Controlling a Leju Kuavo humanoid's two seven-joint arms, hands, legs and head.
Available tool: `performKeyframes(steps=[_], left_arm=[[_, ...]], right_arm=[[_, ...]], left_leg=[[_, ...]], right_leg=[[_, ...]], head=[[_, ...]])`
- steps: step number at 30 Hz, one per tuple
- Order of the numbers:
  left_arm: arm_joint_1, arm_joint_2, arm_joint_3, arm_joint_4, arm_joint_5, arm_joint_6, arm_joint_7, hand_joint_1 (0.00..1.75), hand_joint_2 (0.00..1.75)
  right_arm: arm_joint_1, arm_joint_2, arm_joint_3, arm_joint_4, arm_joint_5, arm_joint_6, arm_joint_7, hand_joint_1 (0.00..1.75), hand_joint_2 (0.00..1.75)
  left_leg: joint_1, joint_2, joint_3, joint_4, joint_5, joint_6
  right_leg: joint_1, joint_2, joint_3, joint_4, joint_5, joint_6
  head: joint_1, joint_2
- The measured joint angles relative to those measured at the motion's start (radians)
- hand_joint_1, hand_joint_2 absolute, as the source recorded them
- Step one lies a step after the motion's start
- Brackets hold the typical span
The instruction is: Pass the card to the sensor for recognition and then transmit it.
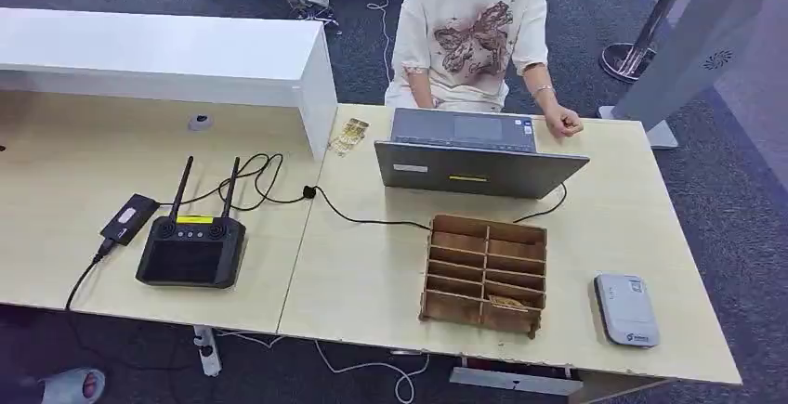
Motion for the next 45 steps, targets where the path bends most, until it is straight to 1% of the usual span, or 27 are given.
performKeyframes(steps=[17, 18, 20, 24, 26, 27, 29, 32, 33, 35, 38, 41, 45], left_arm=[[0.000, -0.001, 0.000, 0.000, -0.001, -0.002, 0.000, 0.00, 0.00], [-0.001, 0.000, 0.000, 0.000, -0.002, -0.014, 0.000, 0.00, 0.00], [0.000, 0.001, 0.000, 0.000, -0.005, -0.034, -0.001, 0.00, 0.00], [-0.001, 0.000, 0.000, 0.000, -0.005, -0.034, 0.000, 0.00, 0.00], [-0.002, -0.001, 0.000, 0.000, -0.002, -0.034, 0.001, 0.00, 0.00], [-0.002, -0.001, 0.000, 0.000, -0.002, -0.029, 0.002, 0.00, 0.00], [-0.005, -0.002, 0.000, 0.000, -0.001, -0.012, 0.010, 0.00, 0.00], [-0.005, -0.002, 0.000, 0.000, -0.002, -0.010, 0.017, 0.00, 0.00], [-0.005, 0.000, 0.000, 0.000, -0.002, -0.012, 0.018, 0.00, 0.00], [-0.007, 0.002, 0.000, 0.000, -0.004, -0.020, 0.019, 0.00, 0.00], [-0.009, 0.003, 0.000, 0.000, -0.004, -0.022, 0.019, 0.00, 0.00], [-0.008, 0.004, 0.000, 0.000, -0.004, -0.022, 0.019, 0.00, 0.00], [-0.009, 0.003, 0.000, 0.000, -0.005, -0.022, 0.021, 0.00, 0.00]], right_arm=[[0.010, 0.008, -0.027, -0.008, 0.000, 0.002, 0.001, 1.75, 1.75], [0.014, 0.009, -0.034, -0.009, 0.000, 0.011, 0.006, 1.75, 1.75], [0.032, 0.016, -0.067, -0.018, -0.007, 0.053, 0.034, 1.75, 1.75], [0.044, 0.035, -0.174, -0.018, -0.021, 0.150, 0.115, 1.75, 1.75], [0.036, 0.046, -0.211, -0.016, 0.000, 0.177, 0.148, 1.75, 1.75], [0.029, 0.050, -0.211, -0.015, 0.017, 0.172, 0.154, 1.75, 1.75], [0.021, 0.053, -0.206, -0.013, 0.075, 0.119, 0.173, 1.75, 1.75], [0.029, 0.047, -0.189, -0.016, 0.160, 0.042, 0.201, 1.75, 1.75], [0.038, 0.034, -0.172, -0.016, 0.228, 0.017, 0.225, 1.75, 1.75], [0.054, 0.001, -0.113, -0.006, 0.347, -0.023, 0.235, 1.75, 1.75], [0.061, -0.023, -0.053, 0.008, 0.370, -0.044, 0.219, 1.75, 1.75], [0.066, -0.047, -0.019, 0.019, 0.376, -0.053, 0.213, 1.75, 1.75], [0.067, -0.062, 0.021, 0.032, 0.381, -0.071, 0.209, 1.75, 1.75]], left_leg=[[0.000, 0.000, 0.000, 0.000, 0.000, 0.000], [0.000, 0.000, 0.001, 0.000, 0.000, 0.000], [0.000, -0.001, 0.000, 0.000, 0.000, 0.000], [0.000, 0.000, -0.001, 0.000, -0.001, 0.000], [0.000, 0.001, -0.001, 0.000, -0.001, 0.000], [0.000, 0.003, 0.000, 0.000, -0.001, 0.000], [0.000, 0.003, 0.000, 0.000, -0.001, 0.000], [0.000, 0.001, 0.000, 0.000, -0.001, 0.000], [0.000, 0.001, 0.000, 0.000, -0.001, 0.000], [0.000, 0.002, 0.000, 0.000, -0.001, 0.000], [0.000, 0.002, 0.001, 0.000, -0.001, 0.000], [0.000, 0.001, 0.001, 0.000, -0.001, 0.000], [0.000, 0.001, 0.001, 0.000, -0.001, 0.000]], right_leg=[[0.000, 0.000, 0.000, 0.000, 0.000, 0.000], [0.000, 0.000, 0.000, 0.000, 0.000, 0.000], [0.000, -0.001, 0.000, 0.000, 0.000, 0.000], [0.000, 0.000, 0.000, 0.000, 0.000, 0.000], [0.000, 0.002, 0.000, 0.000, 0.000, 0.000], [0.000, 0.004, 0.000, 0.000, 0.000, 0.000], [0.000, 0.004, 0.000, 0.000, 0.000, 0.000], [0.000, 0.002, 0.000, 0.000, 0.000, 0.000], [0.000, 0.002, 0.001, 0.000, 0.000, 0.000], [0.000, 0.003, 0.001, 0.000, 0.000, 0.000], [0.000, 0.003, 0.001, 0.000, 0.000, 0.000], [0.000, 0.002, 0.001, 0.000, 0.000, 0.000], [0.000, 0.003, 0.000, 0.000, 0.000, 0.000]], head=[[0.000, 0.000], [0.000, 0.000], [0.000, 0.000], [0.000, 0.000], [0.000, 0.000], [0.000, 0.000], [-0.001, 0.000], [0.000, 0.000], [0.000, 0.000], [0.000, 0.000], [0.000, 0.000], [0.000, 0.000], [0.000, 0.000]])
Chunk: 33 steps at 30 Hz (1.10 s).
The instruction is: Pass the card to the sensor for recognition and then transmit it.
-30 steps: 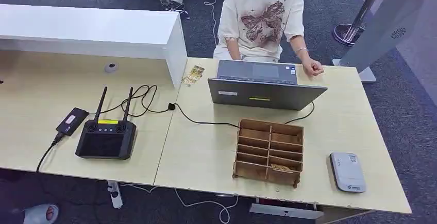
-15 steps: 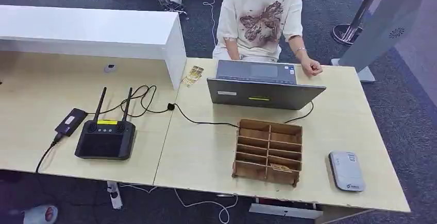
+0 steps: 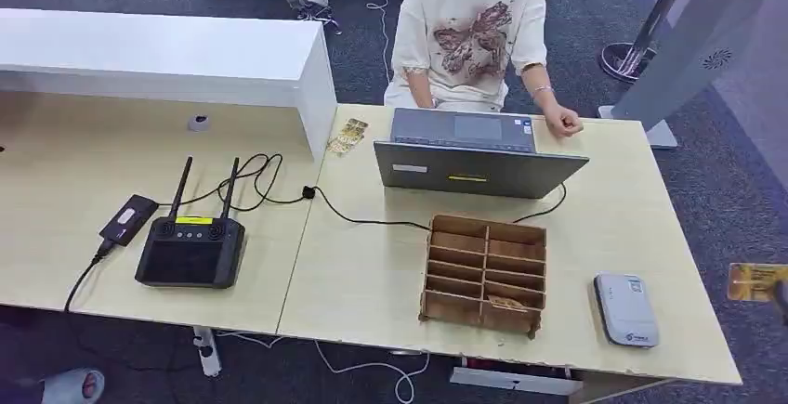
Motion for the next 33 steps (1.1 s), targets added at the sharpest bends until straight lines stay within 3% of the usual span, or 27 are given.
performKeyframes(steps=[19, 33], left_arm=[[-0.001, 0.000, 0.000, 0.000, -0.003, 0.002, 0.013, 0.00, 0.00], [-0.001, 0.000, 0.000, 0.000, -0.003, 0.002, 0.014, 0.00, 0.00]], right_arm=[[-0.001, -0.022, 0.146, 0.050, 0.048, -0.069, -0.022, 1.75, 1.75], [-0.006, -0.024, 0.184, 0.068, 0.049, -0.075, -0.024, 1.75, 1.75]], left_leg=[[0.000, 0.000, 0.000, 0.000, 0.000, 0.000], [0.000, 0.000, 0.000, 0.000, 0.000, 0.000]], right_leg=[[0.000, 0.000, 0.000, 0.000, 0.000, 0.000], [0.000, 0.000, 0.000, 0.000, 0.000, 0.000]], head=[[0.000, 0.000], [0.000, 0.000]])
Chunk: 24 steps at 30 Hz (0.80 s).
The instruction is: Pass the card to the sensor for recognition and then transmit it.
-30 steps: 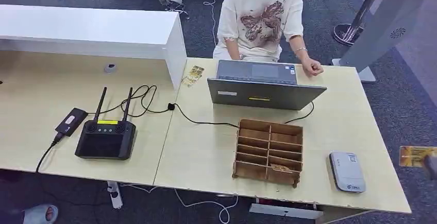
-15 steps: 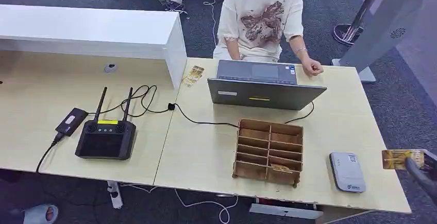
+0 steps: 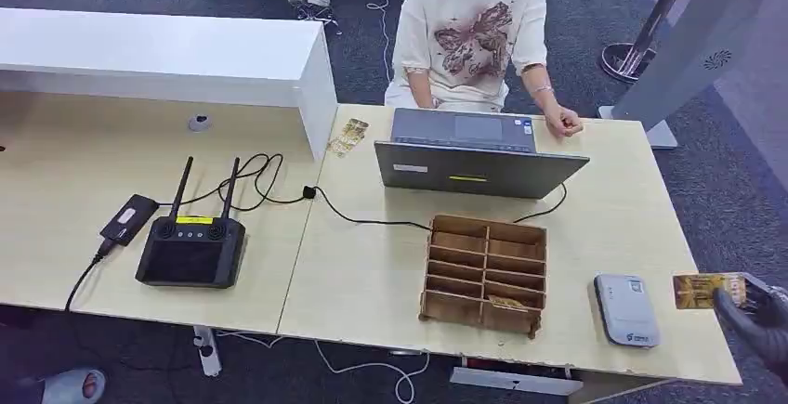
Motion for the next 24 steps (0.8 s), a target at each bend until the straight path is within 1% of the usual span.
performKeyframes(steps=[7, 13, 17, 20, 24], left_arm=[[0.000, 0.000, 0.000, 0.000, -0.003, 0.000, 0.003, 0.00, 0.00], [0.000, 0.000, 0.000, 0.000, -0.007, -0.002, 0.005, 0.00, 0.00], [-0.001, 0.000, 0.000, 0.000, -0.059, -0.007, 0.013, 0.00, 0.00], [-0.002, 0.001, 0.000, 0.000, -0.066, -0.009, 0.015, 0.00, 0.00], [-0.002, 0.002, 0.000, 0.000, -0.067, -0.009, 0.016, 0.00, 0.00]], right_arm=[[0.000, -0.002, 0.026, 0.011, 0.024, -0.024, -0.001, 1.75, 1.75], [-0.002, -0.002, 0.066, 0.029, 0.048, -0.045, -0.014, 1.75, 1.75], [-0.021, 0.003, 0.108, 0.043, 0.077, -0.076, -0.015, 1.75, 1.75], [-0.033, 0.006, 0.135, 0.054, 0.083, -0.084, -0.018, 1.75, 1.75], [-0.042, 0.006, 0.150, 0.066, 0.084, -0.088, -0.019, 1.75, 1.75]], left_leg=[[0.000, 0.000, 0.000, 0.000, 0.000, 0.000], [0.000, 0.000, 0.000, 0.000, 0.000, 0.000], [0.000, 0.001, 0.000, 0.000, 0.000, 0.000], [0.000, 0.000, 0.000, 0.000, 0.000, 0.000], [0.000, 0.000, 0.000, 0.000, 0.000, 0.000]], right_leg=[[0.000, 0.000, 0.000, 0.000, 0.000, 0.000], [0.000, 0.000, 0.000, 0.000, 0.000, 0.000], [0.000, 0.001, 0.000, 0.000, 0.000, 0.000], [0.000, 0.000, 0.000, 0.000, 0.000, 0.000], [0.000, 0.000, 0.000, 0.000, 0.000, 0.000]], head=[[0.000, 0.000], [0.000, 0.000], [0.000, 0.000], [0.000, 0.000], [0.000, 0.000]])
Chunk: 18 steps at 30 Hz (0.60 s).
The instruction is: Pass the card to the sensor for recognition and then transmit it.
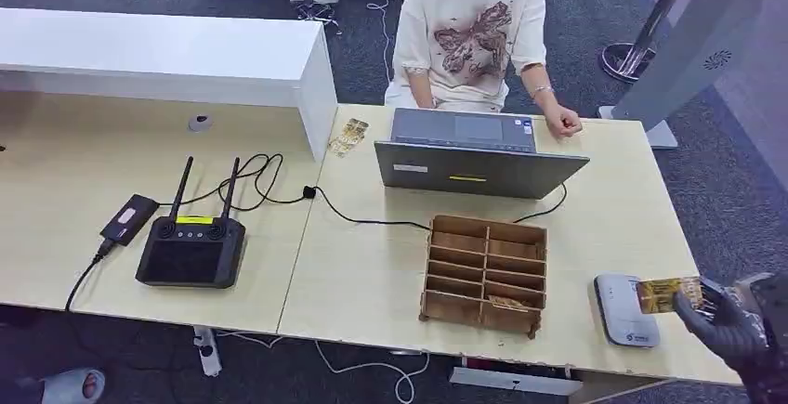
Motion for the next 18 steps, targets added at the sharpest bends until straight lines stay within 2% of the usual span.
performKeyframes(steps=[18], left_arm=[[-0.001, 0.000, 0.000, 0.000, 0.008, 0.000, 0.000, 0.00, 0.00]], right_arm=[[-0.011, 0.019, 0.053, 0.051, 0.010, -0.039, 0.000, 1.75, 1.75]], left_leg=[[0.000, 0.000, 0.000, 0.000, 0.000, 0.000]], right_leg=[[0.000, 0.000, 0.000, 0.000, 0.000, 0.000]], head=[[0.000, 0.000]])
